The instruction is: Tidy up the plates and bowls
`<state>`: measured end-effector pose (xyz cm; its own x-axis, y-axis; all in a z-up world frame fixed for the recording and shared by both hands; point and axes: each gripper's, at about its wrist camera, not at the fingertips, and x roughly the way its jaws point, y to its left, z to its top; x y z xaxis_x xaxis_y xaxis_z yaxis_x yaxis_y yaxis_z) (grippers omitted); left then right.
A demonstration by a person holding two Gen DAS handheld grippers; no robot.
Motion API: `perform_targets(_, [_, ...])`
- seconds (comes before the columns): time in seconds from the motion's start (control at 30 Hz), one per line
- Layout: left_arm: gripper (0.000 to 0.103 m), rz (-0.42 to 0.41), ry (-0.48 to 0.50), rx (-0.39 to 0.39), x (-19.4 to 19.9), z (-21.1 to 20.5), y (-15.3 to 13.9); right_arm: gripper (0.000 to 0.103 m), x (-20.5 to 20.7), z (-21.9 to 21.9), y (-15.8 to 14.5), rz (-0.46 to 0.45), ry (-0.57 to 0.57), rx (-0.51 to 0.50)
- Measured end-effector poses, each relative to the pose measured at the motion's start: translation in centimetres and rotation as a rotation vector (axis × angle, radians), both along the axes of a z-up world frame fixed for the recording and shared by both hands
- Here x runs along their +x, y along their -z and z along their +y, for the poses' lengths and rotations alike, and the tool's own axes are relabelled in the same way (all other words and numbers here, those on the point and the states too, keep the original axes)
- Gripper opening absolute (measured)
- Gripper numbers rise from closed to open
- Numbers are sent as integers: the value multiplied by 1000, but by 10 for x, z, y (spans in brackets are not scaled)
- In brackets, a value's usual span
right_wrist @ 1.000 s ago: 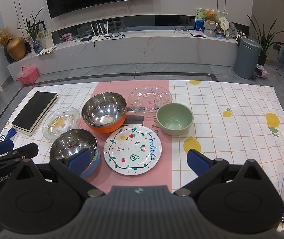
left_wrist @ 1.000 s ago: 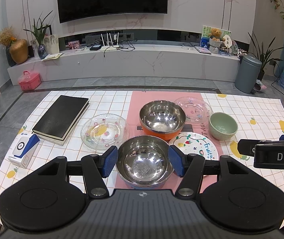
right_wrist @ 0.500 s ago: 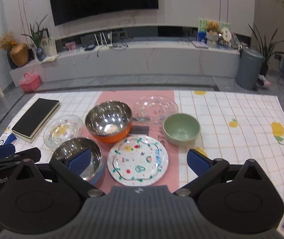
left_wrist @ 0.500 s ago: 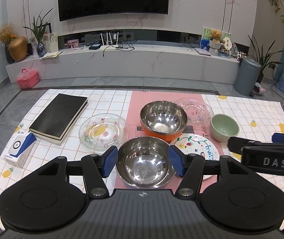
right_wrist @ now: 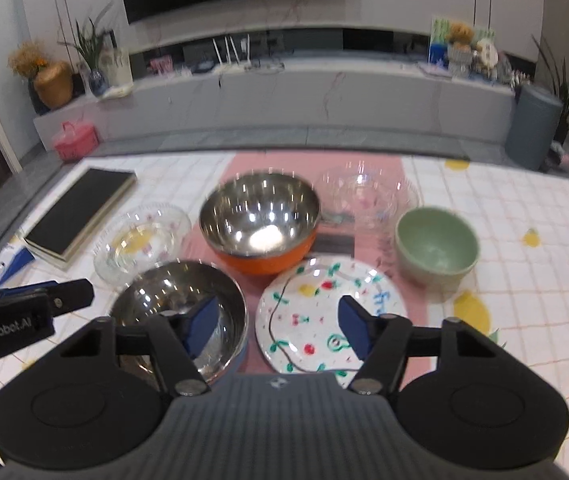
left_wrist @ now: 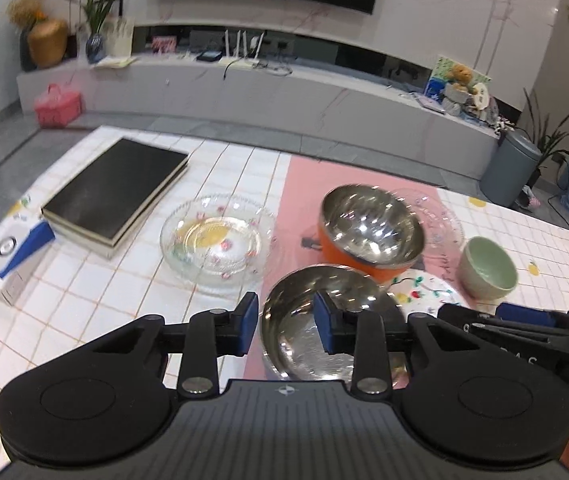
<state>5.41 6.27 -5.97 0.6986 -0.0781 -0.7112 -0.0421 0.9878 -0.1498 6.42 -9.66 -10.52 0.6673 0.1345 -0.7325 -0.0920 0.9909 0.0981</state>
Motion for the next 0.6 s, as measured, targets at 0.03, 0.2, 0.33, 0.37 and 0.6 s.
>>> perform_targets(0.03, [37,5,-2,-8,1,3,4,60,4,1,5,16,5,3])
perform_targets(0.2, [37,58,-29,-73,13,19,25,52,16,4,23,104,26,80])
perform_targets(0.33, [38,92,-30,-129,19,26,36,50,22,10,31,137,26,100])
perform_targets(0.37, [38,97,-31,-128,20,25,38,49,23,11,33,147,28,105])
perform_targets(0.6, [38,150,-31,-120,27,21,48,34,30,8,47,216,39,169])
